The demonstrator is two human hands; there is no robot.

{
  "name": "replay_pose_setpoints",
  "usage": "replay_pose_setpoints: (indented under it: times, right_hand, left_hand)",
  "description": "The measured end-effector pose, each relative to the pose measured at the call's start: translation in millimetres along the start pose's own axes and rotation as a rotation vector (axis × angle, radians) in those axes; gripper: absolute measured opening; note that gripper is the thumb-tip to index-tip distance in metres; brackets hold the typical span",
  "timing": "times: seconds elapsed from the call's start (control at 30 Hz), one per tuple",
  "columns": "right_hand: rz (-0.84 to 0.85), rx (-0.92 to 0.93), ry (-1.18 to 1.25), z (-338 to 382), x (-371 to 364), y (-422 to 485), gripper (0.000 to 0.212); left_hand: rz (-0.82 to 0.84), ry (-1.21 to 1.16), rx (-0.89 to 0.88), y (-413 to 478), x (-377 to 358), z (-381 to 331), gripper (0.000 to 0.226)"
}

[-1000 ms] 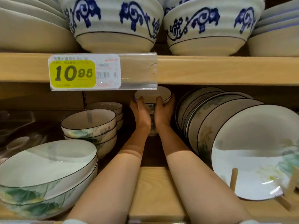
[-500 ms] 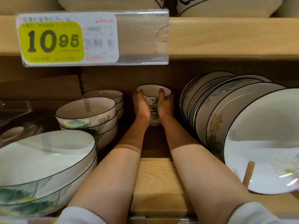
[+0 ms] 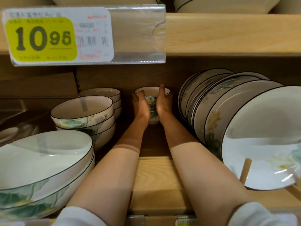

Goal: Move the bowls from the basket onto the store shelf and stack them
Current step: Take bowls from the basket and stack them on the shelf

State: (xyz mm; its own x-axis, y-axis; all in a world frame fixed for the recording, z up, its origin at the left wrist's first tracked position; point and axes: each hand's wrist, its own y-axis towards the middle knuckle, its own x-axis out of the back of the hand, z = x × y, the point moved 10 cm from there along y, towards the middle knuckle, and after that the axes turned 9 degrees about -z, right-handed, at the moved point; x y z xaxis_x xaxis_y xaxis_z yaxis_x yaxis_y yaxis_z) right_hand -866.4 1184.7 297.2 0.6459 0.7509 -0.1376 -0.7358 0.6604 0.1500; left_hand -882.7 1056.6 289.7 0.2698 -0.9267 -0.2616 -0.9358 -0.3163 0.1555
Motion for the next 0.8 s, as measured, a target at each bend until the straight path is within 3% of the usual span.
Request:
replay_pose_setpoints:
  times: [0.2, 0.37, 0.53, 0.67, 0.8]
  right_hand:
    - [-0.067, 0.002, -0.014, 16, 20, -28, 0.062]
    - [-0.013, -0.075, 0.05, 33, 34, -53, 0.059]
    - [0.086, -0.159, 0.15, 48, 41, -90, 0.054]
    - [0.169, -0.286, 0.188, 52, 55, -124, 0.038]
    - [0.279, -0.411, 0.446, 43, 75, -182, 0.012]
  left_hand:
    - [-0.088, -0.021, 0.002, -17, 3, -24, 0.048]
    - [-0.026, 0.051, 0.008, -44, 1, -53, 0.052]
    - [0.049, -0.052, 0.064, -77, 27, -82, 0.05]
    - [-0.028, -0.107, 0.047, -129, 68, -103, 0.031]
    - [-0.036, -0.122, -0.047, -191, 121, -106, 0.038]
